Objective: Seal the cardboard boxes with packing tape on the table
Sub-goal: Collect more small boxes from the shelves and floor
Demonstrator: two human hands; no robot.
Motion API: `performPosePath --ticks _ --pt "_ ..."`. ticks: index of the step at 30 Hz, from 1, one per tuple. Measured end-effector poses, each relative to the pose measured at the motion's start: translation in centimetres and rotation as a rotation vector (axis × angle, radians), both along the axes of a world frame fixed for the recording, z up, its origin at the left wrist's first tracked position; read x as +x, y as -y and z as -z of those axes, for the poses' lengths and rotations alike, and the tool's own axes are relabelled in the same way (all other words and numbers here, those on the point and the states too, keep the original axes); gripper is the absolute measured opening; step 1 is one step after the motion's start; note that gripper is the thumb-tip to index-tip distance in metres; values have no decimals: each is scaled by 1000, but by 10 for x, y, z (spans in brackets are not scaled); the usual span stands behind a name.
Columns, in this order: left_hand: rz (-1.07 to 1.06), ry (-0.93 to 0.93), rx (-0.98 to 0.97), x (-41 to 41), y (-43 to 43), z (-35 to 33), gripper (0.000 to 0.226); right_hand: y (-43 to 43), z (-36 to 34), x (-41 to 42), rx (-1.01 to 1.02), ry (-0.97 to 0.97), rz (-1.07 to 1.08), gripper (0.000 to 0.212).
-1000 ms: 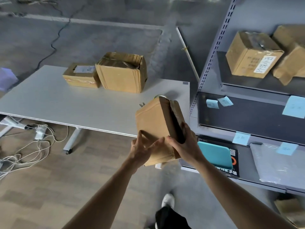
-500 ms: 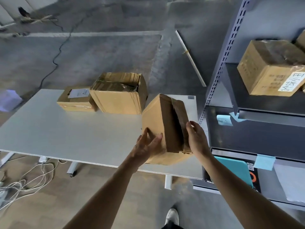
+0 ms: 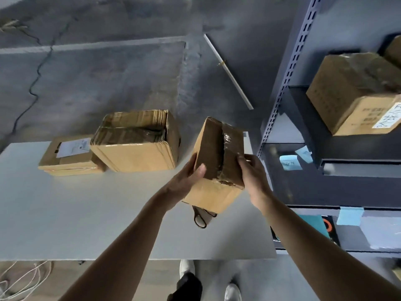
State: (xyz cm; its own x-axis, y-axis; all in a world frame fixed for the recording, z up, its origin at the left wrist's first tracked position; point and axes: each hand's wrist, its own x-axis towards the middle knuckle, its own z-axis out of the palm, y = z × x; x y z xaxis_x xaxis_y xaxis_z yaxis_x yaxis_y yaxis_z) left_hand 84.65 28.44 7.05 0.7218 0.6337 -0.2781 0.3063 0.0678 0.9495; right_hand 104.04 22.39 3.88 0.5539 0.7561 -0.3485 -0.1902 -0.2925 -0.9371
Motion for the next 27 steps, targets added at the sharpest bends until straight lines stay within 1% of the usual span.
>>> performPosePath --ticks 1,4,5,6,9,10,11,12,14,16,17,19,20,23,27 --pt "5 -4 13 3 -10 -1 38 -7 0 -2 11 11 15 31" --pt "0 -46 39 9 -47 -2 21 -31 -7 -9 30 84 47 63" --pt "-15 -55 42 10 -60 -1 19 -39 -7 -10 28 122 59 69" --pt "-25 -60 49 11 -73 1 24 -46 -9 -12 28 158 62 69" --pt "18 -98 85 14 -100 10 75 -68 -15 -15 38 218 64 49" --pt "18 -128 76 16 -105 11 82 -76 -16 -16 28 275 59 44" --pt "7 -153 67 18 -107 12 82 -83 -19 -17 20 340 52 42" --pt "2 -160 69 19 -110 12 76 -90 -23 -18 8 381 45 45" --pt "6 -126 97 22 -117 16 60 -101 -29 -21 -23 423 16 61" --pt "-24 -95 88 24 -127 21 72 -109 -30 -20 -66 455 -35 73" --pt "-24 -97 82 25 -131 24 80 -112 -30 -19 -80 467 -55 76" --pt "-30 -109 56 28 -135 29 89 -119 -27 -15 -105 486 -80 78" --pt "-36 -114 46 30 -137 32 90 -123 -26 -13 -116 492 -88 78" --pt "-60 -119 31 34 -145 38 83 -133 -17 -6 -128 498 -102 77" --pt "-88 -130 27 44 -153 43 79 -145 -4 7 -152 516 -116 78"
